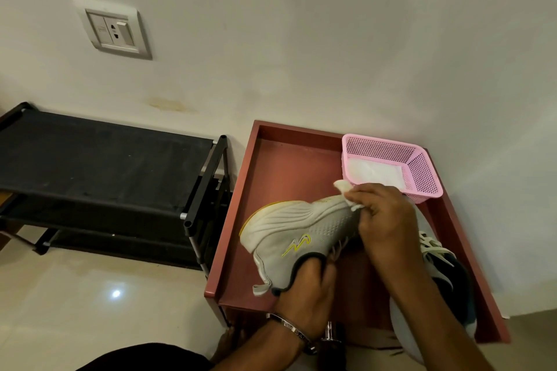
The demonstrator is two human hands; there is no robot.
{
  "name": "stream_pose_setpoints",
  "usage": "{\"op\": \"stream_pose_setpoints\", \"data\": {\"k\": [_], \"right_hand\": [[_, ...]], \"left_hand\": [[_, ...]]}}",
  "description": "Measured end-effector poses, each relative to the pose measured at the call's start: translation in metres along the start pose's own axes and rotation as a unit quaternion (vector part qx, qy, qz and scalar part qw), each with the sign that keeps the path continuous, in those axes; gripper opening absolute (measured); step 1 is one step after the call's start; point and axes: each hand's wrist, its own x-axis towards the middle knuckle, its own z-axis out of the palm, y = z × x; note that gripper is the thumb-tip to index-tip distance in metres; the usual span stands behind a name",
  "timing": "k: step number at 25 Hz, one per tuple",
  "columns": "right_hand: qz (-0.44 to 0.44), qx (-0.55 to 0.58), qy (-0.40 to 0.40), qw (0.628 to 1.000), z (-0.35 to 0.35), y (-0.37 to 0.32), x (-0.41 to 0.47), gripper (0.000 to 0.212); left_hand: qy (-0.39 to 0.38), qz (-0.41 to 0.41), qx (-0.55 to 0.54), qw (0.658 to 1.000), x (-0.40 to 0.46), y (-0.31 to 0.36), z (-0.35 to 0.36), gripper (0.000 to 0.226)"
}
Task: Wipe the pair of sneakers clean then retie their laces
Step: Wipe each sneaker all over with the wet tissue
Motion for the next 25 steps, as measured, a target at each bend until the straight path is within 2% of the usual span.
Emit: {"op": "stream_pose_setpoints", "data": {"k": [1, 3, 6, 10, 12, 13, 16, 17, 19, 21, 22, 25], "right_hand": [[0.042, 0.005, 0.011, 0.999, -0.005, 0.006, 0.002, 0.034], [0.141, 0.084, 0.022, 0.986, -0.015, 0.006, 0.002, 0.031], [0.269, 0.251, 0.048, 0.929, -0.011, -0.002, 0.002, 0.017], [0.335, 0.407, -0.003, 0.850, -0.006, -0.014, 0.005, 0.011], [0.340, 0.449, -0.021, 0.826, -0.007, -0.016, 0.006, 0.013], [0.334, 0.443, -0.019, 0.832, -0.007, -0.014, 0.005, 0.017], [0.266, 0.269, 0.013, 0.926, -0.005, -0.003, 0.003, 0.013], [0.238, 0.224, 0.016, 0.945, -0.005, -0.002, 0.002, 0.010], [0.223, 0.228, 0.014, 0.948, -0.002, -0.004, 0.001, 0.007], [0.256, 0.312, 0.011, 0.915, 0.000, -0.010, 0.002, 0.009], [0.284, 0.374, 0.012, 0.883, 0.000, -0.012, 0.004, 0.011], [0.365, 0.546, 0.000, 0.754, -0.004, -0.015, 0.011, 0.017]], "left_hand": [[0.020, 0.012, 0.012, 1.000, 0.001, 0.002, 0.000, 0.031], [0.020, 0.028, 0.025, 0.999, 0.005, 0.004, 0.001, 0.027], [0.009, 0.006, 0.033, 0.999, 0.007, 0.005, 0.000, 0.019], [0.008, 0.012, 0.041, 0.999, 0.006, 0.011, 0.000, 0.018], [0.007, 0.008, 0.037, 0.999, 0.007, 0.010, 0.000, 0.018], [0.005, -0.002, 0.037, 0.999, 0.007, 0.009, 0.001, 0.016], [0.005, -0.002, 0.045, 0.999, 0.007, 0.010, 0.001, 0.017], [0.007, 0.001, 0.046, 0.999, 0.007, 0.010, 0.001, 0.017], [0.005, 0.003, 0.057, 0.998, 0.008, 0.009, 0.001, 0.018], [0.003, 0.000, 0.054, 0.999, 0.008, 0.008, 0.001, 0.017], [0.003, 0.002, 0.050, 0.999, 0.009, 0.008, 0.001, 0.016], [0.004, 0.002, 0.051, 0.999, 0.009, 0.007, 0.002, 0.016]]}}
